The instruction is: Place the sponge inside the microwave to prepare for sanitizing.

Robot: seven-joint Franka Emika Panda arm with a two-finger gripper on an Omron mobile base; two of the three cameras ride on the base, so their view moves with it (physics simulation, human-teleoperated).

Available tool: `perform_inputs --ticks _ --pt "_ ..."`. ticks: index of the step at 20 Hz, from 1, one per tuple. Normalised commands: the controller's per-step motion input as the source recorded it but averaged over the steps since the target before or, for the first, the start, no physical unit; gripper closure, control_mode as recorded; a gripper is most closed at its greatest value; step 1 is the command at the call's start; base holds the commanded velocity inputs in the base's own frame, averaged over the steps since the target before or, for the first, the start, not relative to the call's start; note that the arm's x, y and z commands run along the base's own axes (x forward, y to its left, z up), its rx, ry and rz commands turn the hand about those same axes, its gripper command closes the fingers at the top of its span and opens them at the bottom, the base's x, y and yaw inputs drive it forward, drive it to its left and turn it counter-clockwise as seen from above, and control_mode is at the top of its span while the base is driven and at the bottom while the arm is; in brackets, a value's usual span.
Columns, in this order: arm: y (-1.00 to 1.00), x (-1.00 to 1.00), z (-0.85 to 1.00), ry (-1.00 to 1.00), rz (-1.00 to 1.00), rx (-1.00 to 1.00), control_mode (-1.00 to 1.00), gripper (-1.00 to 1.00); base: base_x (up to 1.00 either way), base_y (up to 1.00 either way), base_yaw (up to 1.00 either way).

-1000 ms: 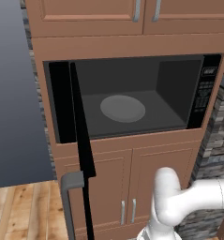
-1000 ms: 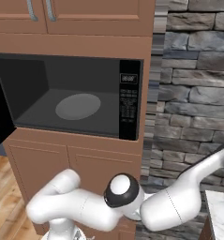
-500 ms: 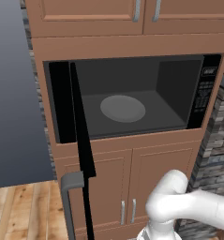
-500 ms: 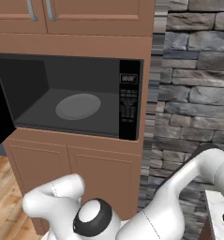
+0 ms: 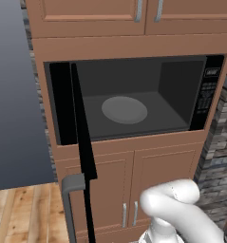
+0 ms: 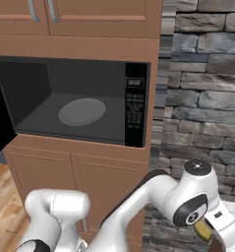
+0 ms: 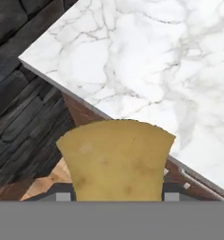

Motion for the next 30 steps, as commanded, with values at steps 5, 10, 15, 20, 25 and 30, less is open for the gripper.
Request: perform_inputs --ticks 5,10,15,20,25,30 --pt "0.15 0.00 0.04 -0.06 0.17 -0.07 -1.00 1.00 0.00 0.00 0.00" --pt "0.00 0.00 0.22 0.00 0.09 -0.05 -1.00 1.00 0.00 0.00 0.00" --pt "0.00 0.00 0.23 0.00 0.08 -0.06 -1.00 1.00 0.00 0.00 0.00" --pt "0.02 0.00 0.12 0.00 0.06 -0.05 -1.00 1.00 0.00 0.00 0.00" --pt "0.06 0.00 0.12 0.00 0.07 -0.05 -1.00 1.00 0.00 0.00 0.00" --pt "0.11 0.00 0.17 0.00 0.10 -0.06 -1.00 1.00 0.00 0.00 0.00"
